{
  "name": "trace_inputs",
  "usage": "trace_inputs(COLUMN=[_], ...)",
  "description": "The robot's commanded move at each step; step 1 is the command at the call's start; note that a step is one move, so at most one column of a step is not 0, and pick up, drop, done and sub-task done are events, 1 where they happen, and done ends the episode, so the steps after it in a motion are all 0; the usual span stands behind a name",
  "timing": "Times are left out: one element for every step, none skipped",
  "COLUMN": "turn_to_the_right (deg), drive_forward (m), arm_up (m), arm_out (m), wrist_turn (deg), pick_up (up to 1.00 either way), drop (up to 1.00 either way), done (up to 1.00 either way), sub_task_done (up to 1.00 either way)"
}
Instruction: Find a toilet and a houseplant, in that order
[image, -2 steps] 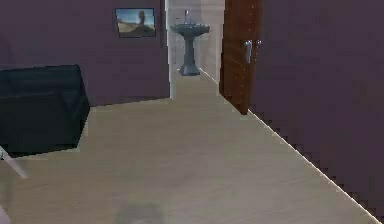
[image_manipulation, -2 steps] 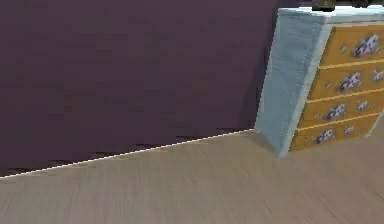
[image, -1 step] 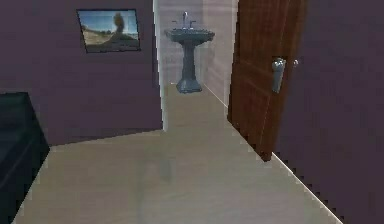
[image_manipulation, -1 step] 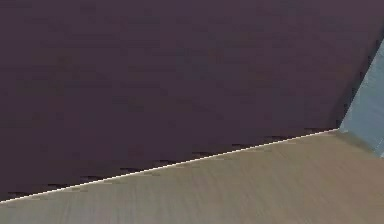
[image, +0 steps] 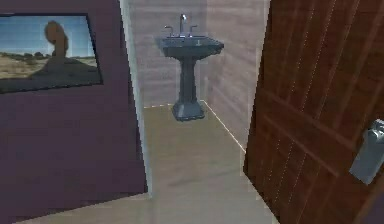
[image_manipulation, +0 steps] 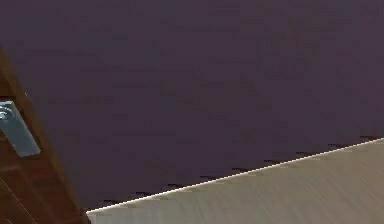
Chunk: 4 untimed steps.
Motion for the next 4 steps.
trace_inputs(turn_to_the_right=[0.0, 0.0, -45.0, -27.0], drive_forward=[1.00, 0.60, 0.00, 0.00], arm_up=[0.00, 0.00, 0.00, 0.00], arm_out=[0.00, 0.00, 0.00, 0.00], wrist_turn=[0.0, 0.0, 0.0, 0.0], pick_up=[0.00, 0.00, 0.00, 0.00], drop=[0.00, 0.00, 0.00, 0.00], done=[0.00, 0.00, 0.00, 0.00], sub_task_done=[0.00, 0.00, 0.00, 0.00])
